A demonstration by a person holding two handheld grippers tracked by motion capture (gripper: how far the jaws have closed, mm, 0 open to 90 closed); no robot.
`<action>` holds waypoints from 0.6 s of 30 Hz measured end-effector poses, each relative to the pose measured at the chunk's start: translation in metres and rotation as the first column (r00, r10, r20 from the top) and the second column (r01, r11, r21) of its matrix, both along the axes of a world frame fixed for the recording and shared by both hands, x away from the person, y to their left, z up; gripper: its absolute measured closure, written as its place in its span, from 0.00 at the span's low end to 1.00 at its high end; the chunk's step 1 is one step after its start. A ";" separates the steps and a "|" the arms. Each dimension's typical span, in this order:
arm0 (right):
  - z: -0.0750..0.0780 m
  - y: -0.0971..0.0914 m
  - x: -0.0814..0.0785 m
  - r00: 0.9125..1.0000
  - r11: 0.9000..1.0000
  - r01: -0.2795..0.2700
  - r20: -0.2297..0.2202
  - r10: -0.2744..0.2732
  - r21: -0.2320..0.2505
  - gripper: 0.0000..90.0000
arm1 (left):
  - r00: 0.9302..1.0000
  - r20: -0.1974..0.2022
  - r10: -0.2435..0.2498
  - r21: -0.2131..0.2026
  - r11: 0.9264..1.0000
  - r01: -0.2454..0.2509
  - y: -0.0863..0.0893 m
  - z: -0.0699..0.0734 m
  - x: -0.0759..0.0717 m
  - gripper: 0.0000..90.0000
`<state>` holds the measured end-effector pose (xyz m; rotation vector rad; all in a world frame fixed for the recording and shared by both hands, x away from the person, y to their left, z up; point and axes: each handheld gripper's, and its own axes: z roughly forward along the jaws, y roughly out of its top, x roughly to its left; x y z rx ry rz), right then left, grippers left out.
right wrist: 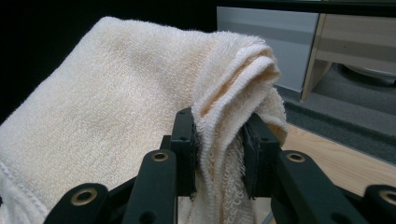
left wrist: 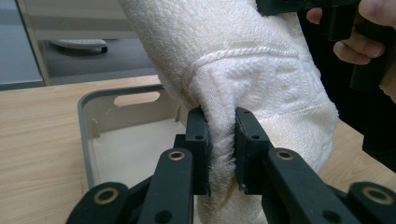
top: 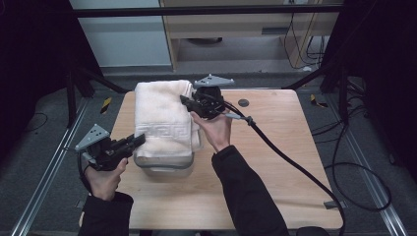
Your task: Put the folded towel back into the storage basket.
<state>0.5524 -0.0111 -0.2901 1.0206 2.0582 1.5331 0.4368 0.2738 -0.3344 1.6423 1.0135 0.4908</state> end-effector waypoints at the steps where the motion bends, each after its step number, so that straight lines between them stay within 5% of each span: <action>1: -0.002 0.002 0.002 1.000 1.000 0.000 -0.003 0.000 0.001 0.77 | 1.000 -0.005 0.003 0.000 1.000 -0.003 0.001 -0.001 0.001 0.86; 18: -0.036 0.022 0.021 0.999 1.000 0.016 -0.044 -0.017 -0.019 0.77 | 0.996 -0.072 0.061 0.054 0.997 -0.057 0.012 -0.027 0.020 0.86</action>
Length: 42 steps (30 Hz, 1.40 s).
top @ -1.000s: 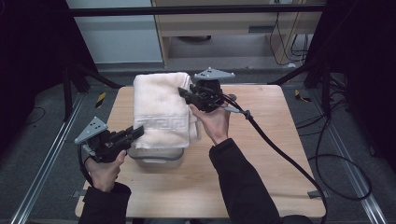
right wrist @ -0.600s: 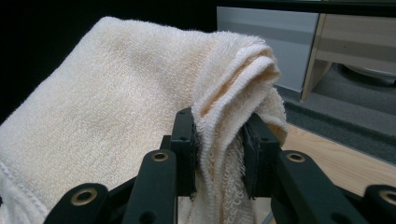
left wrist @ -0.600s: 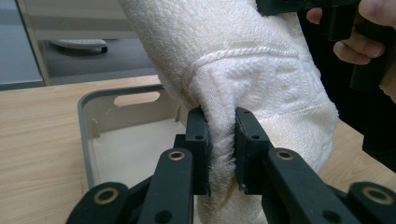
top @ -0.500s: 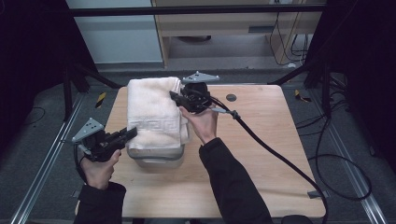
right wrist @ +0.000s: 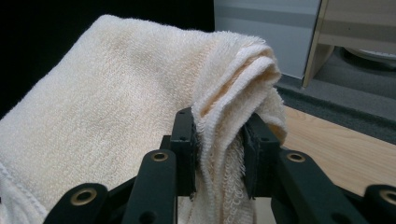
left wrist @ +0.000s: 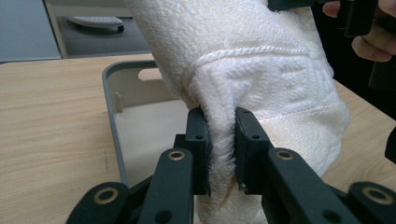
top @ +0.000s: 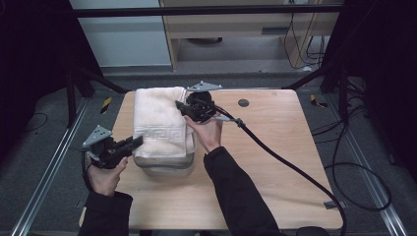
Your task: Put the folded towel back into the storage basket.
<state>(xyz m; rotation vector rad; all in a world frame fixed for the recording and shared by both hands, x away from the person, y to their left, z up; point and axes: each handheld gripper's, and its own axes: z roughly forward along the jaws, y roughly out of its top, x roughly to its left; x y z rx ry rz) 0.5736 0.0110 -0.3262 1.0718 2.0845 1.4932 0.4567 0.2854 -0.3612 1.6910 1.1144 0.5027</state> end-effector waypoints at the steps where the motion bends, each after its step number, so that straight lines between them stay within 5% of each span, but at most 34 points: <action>1: -0.003 0.001 0.002 1.000 1.000 0.003 -0.004 -0.003 -0.002 0.77 | 1.000 -0.004 0.002 0.000 1.000 -0.002 0.000 -0.001 0.001 0.86; 28: -0.048 0.015 0.016 0.997 1.000 0.023 -0.071 -0.024 -0.016 0.77 | 0.994 -0.098 0.039 0.068 0.997 -0.032 0.008 -0.032 0.022 0.86; 42: -0.077 0.011 0.020 0.993 0.998 0.046 -0.105 -0.050 -0.046 0.77 | 0.989 -0.141 0.047 0.120 0.992 -0.030 -0.002 -0.052 0.032 0.86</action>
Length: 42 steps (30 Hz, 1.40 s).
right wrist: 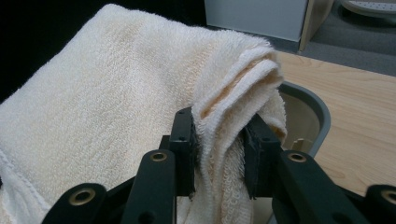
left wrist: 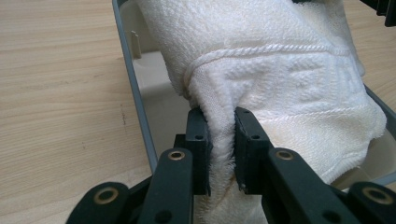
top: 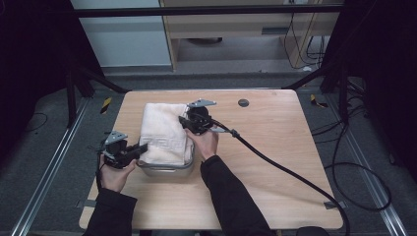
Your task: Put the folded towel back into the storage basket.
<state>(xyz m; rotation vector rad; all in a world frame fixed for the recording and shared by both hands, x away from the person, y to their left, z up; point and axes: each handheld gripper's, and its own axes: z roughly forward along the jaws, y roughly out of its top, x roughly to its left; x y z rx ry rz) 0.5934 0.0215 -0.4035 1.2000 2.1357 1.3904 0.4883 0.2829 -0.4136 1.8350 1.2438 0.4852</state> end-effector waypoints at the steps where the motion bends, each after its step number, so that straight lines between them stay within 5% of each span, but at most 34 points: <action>1: 0.000 0.000 0.000 1.000 1.000 0.000 0.000 0.000 0.000 0.77 | 1.000 -0.002 0.001 0.000 1.000 -0.001 -0.001 -0.001 0.001 0.86; 17: -0.020 0.002 0.002 1.000 0.999 0.019 0.001 -0.019 -0.049 0.74 | 0.999 -0.042 0.015 0.053 0.998 -0.013 -0.008 -0.014 0.011 0.84; 23: -0.026 0.003 0.003 1.000 0.994 0.011 0.019 -0.009 -0.105 0.63 | 0.999 -0.002 0.046 0.043 0.998 -0.046 -0.006 -0.012 0.010 0.70; 26: -0.027 0.004 0.001 0.997 0.992 0.012 0.077 -0.002 -0.124 0.58 | 0.998 0.045 0.038 0.015 0.999 -0.038 -0.005 -0.003 0.005 0.68; 33: -0.014 -0.004 -0.004 0.993 0.994 0.008 0.121 0.005 -0.106 0.55 | 0.996 0.087 0.029 0.015 0.999 -0.030 -0.008 0.005 -0.002 0.65; 42: 0.007 -0.056 -0.018 0.989 0.996 0.017 0.145 -0.005 -0.082 0.41 | 0.989 0.147 0.008 0.018 1.000 -0.011 -0.012 0.014 -0.014 0.55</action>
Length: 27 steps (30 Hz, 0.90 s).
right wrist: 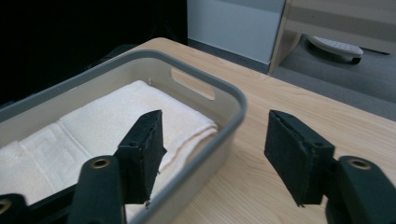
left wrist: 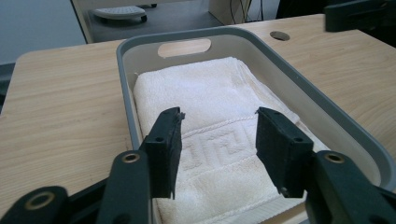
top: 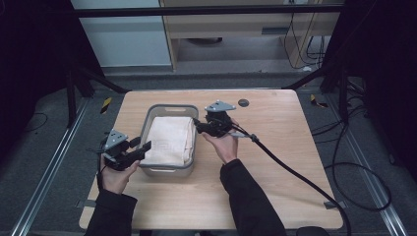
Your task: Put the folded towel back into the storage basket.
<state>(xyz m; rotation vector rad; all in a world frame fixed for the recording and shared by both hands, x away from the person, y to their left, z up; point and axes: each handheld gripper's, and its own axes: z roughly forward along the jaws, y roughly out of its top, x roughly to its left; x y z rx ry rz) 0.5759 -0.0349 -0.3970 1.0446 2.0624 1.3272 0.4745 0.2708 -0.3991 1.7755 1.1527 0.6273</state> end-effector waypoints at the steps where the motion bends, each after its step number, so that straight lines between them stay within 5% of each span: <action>1: 0.000 0.000 0.000 1.000 1.000 0.000 0.000 0.000 0.000 0.41 | 1.000 0.004 -0.001 0.003 1.000 0.001 -0.001 0.000 -0.001 0.55; 12: 0.012 -0.071 -0.031 1.000 0.999 -0.001 -0.011 0.002 0.041 0.22 | 1.000 0.029 -0.008 0.022 1.000 0.007 -0.003 -0.001 -0.008 0.40; 27: -0.027 -0.163 -0.074 0.998 0.996 0.055 -0.038 -0.052 0.067 0.12 | 0.999 0.044 -0.003 0.033 0.999 0.001 0.014 -0.014 -0.029 0.31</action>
